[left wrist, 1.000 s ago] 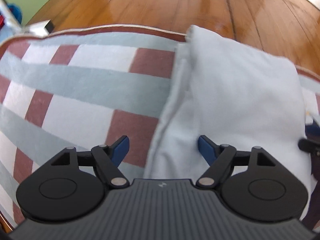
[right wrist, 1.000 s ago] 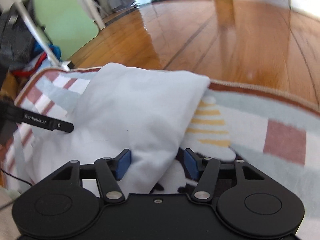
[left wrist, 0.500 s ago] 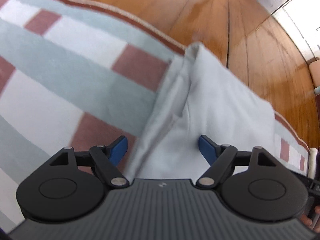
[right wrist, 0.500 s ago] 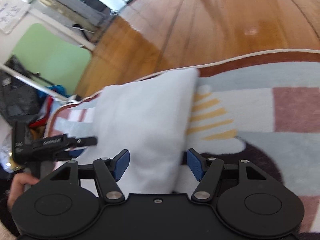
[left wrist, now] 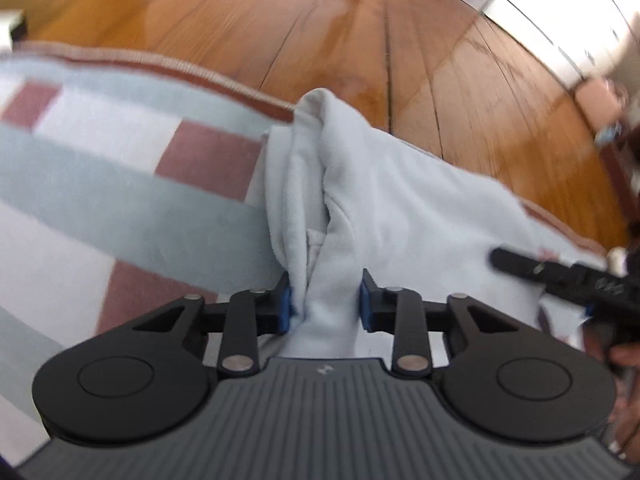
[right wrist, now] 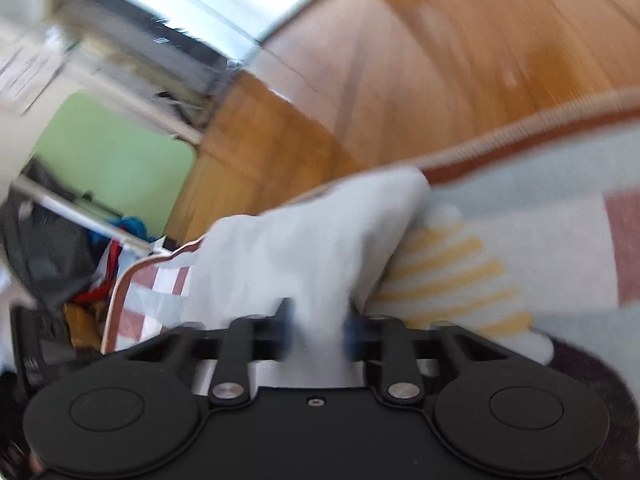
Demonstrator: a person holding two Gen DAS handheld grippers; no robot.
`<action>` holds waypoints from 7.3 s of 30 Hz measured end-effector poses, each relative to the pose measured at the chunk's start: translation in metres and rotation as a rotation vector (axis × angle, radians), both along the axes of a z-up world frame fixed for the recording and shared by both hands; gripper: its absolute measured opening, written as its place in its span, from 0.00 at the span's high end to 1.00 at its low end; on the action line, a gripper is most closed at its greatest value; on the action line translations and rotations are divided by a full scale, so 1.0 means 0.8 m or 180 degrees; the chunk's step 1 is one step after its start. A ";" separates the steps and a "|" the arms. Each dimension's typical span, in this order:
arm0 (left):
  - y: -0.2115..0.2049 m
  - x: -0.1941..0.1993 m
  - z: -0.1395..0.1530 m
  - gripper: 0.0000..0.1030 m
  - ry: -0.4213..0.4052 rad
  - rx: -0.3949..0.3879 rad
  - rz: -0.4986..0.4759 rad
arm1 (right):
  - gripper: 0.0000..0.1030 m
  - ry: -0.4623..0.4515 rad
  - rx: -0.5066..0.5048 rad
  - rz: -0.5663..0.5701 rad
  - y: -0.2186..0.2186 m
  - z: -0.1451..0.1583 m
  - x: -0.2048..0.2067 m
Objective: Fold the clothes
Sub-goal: 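Pinch the folded T-shirt edges with both grippers and lift it off the rug, then carry the lifted folded T-shirt with both grippers toward the clothes stack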
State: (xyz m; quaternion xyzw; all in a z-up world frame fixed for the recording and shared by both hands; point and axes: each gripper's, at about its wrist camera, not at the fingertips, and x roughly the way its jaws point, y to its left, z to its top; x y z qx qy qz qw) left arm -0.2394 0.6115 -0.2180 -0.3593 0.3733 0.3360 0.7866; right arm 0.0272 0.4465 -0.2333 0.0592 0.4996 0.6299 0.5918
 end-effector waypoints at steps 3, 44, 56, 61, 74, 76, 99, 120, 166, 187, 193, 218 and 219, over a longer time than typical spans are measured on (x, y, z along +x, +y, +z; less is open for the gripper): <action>-0.016 0.009 0.020 0.74 -0.0090 0.0183 -0.0164 | 0.78 -0.0310 0.0382 -0.0092 -0.035 0.043 -0.018; -0.106 0.071 -0.039 0.23 -0.0634 -0.2060 -0.0007 | 0.77 0.2127 -0.0709 -0.0848 -0.172 -0.018 0.018; -0.127 0.049 -0.062 0.12 -0.1332 -0.2673 0.0807 | 0.77 0.2010 -0.0612 -0.0850 -0.134 0.042 0.023; -0.117 0.065 -0.073 0.24 -0.1538 -0.2629 0.1027 | 0.77 0.2149 -0.0449 -0.0907 -0.137 0.036 0.020; -0.115 0.095 -0.026 0.85 -0.1144 -0.1393 0.0502 | 0.52 0.1288 -0.0572 -0.0975 -0.177 0.024 0.045; -0.118 0.094 -0.025 0.85 -0.1113 -0.1296 0.0470 | 0.42 0.1493 -0.0605 -0.1227 -0.183 0.007 0.057; -0.096 0.094 0.009 0.85 -0.1008 -0.0900 0.0105 | 0.83 -0.0719 0.0035 -0.1179 -0.128 0.052 0.092; -0.079 0.109 -0.028 0.85 -0.0607 -0.1078 -0.0320 | 0.39 0.1816 -0.0163 -0.1691 -0.152 -0.072 0.151; -0.268 0.174 0.123 0.84 -0.0522 0.0786 -0.1405 | 0.85 -0.1167 -0.0023 -0.1707 -0.292 0.195 0.014; -0.416 0.324 0.350 0.84 -0.0945 0.1250 -0.2074 | 0.85 -0.1568 0.0449 -0.2161 -0.520 0.383 0.112; -0.453 0.416 0.345 0.84 -0.0943 0.1112 -0.2209 | 0.85 -0.1583 0.0537 -0.2396 -0.572 0.379 0.168; -0.497 0.665 0.233 0.77 -0.0666 0.0645 -0.2681 | 0.85 -0.1023 0.0355 -0.3189 -0.698 0.195 0.407; -0.492 0.668 0.215 0.77 -0.0600 0.0552 -0.2649 | 0.85 -0.0997 0.0294 -0.3217 -0.697 0.184 0.410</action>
